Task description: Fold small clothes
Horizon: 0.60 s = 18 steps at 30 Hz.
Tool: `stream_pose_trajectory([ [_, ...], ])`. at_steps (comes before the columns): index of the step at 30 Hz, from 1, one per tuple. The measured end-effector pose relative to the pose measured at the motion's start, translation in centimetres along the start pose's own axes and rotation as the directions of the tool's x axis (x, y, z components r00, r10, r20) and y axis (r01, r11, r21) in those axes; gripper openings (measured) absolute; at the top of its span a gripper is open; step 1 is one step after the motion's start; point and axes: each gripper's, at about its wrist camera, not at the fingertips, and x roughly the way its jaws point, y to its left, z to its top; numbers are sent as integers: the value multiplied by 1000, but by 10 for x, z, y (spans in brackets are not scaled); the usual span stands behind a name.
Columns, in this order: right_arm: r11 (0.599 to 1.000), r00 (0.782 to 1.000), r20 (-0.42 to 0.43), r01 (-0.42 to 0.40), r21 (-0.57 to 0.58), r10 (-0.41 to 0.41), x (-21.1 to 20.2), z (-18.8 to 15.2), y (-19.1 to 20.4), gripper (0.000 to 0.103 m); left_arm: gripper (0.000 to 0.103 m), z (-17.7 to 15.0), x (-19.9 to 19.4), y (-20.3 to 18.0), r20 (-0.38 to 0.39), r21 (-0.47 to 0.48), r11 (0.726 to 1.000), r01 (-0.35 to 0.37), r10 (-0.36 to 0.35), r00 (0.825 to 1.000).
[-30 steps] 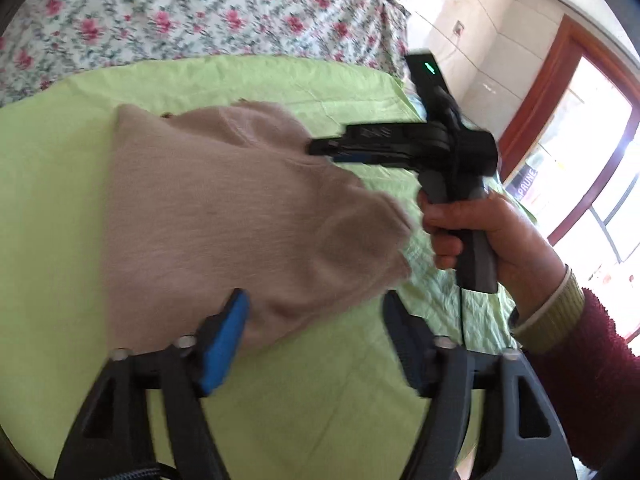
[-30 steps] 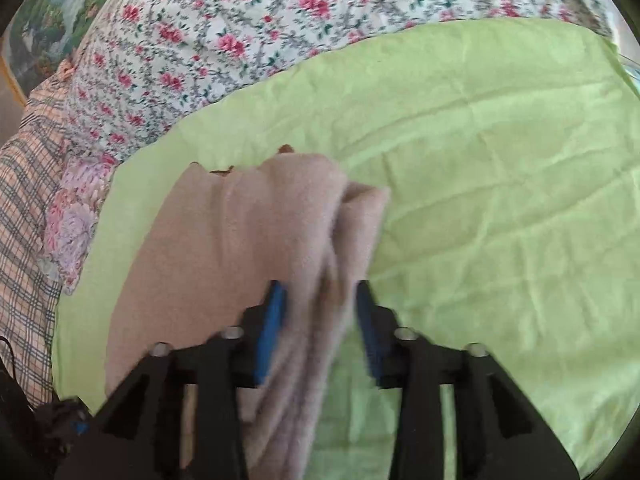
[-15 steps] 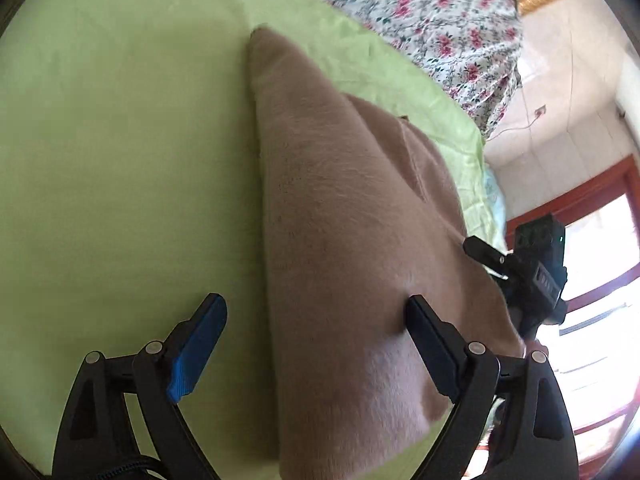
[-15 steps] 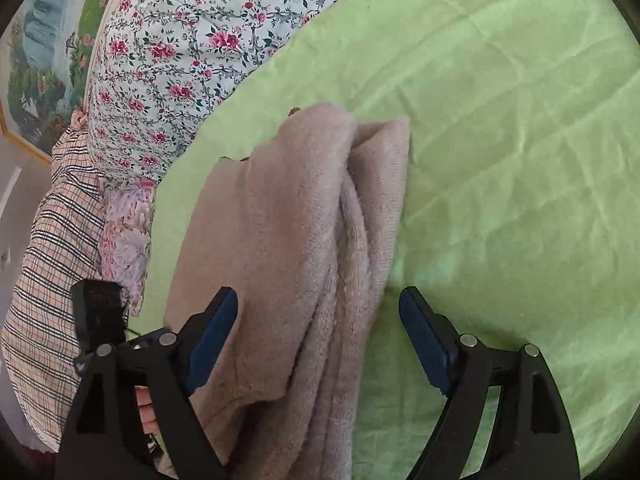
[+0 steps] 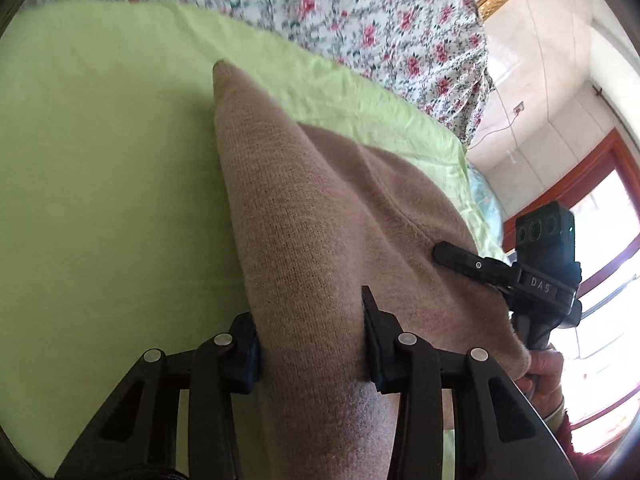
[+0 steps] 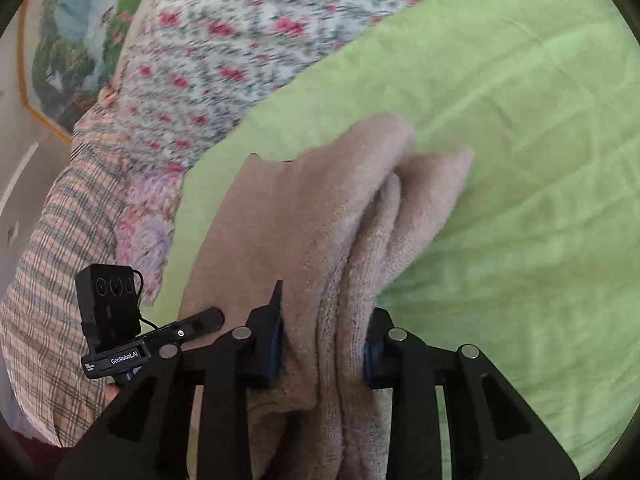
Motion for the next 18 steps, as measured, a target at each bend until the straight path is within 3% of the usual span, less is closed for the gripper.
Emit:
stream_pose_trajectory([
  [5,990,991,-34,-130,-63,128,44,-9,53,31,40,-16,-81,26,89,22,995,-97,95,991],
  [9,974,977,-70,-208,-89,202,86,-16,84,31,40,-29,-135,52,141,38,980,-197,190,972],
  [12,975,973,-112,-209,-76,200,118,-25,89,31,40,-40,-147,80,106,-13,977,-214,215,971],
  [15,987,979,-152,-144,-67,132,142,-38,80,31,41,-55,-136,113,50,-78,969,-234,238,970],
  [18,989,981,-146,-136,-56,127,143,-45,71,33,47,-66,-133,124,77,-105,972,-211,219,973],
])
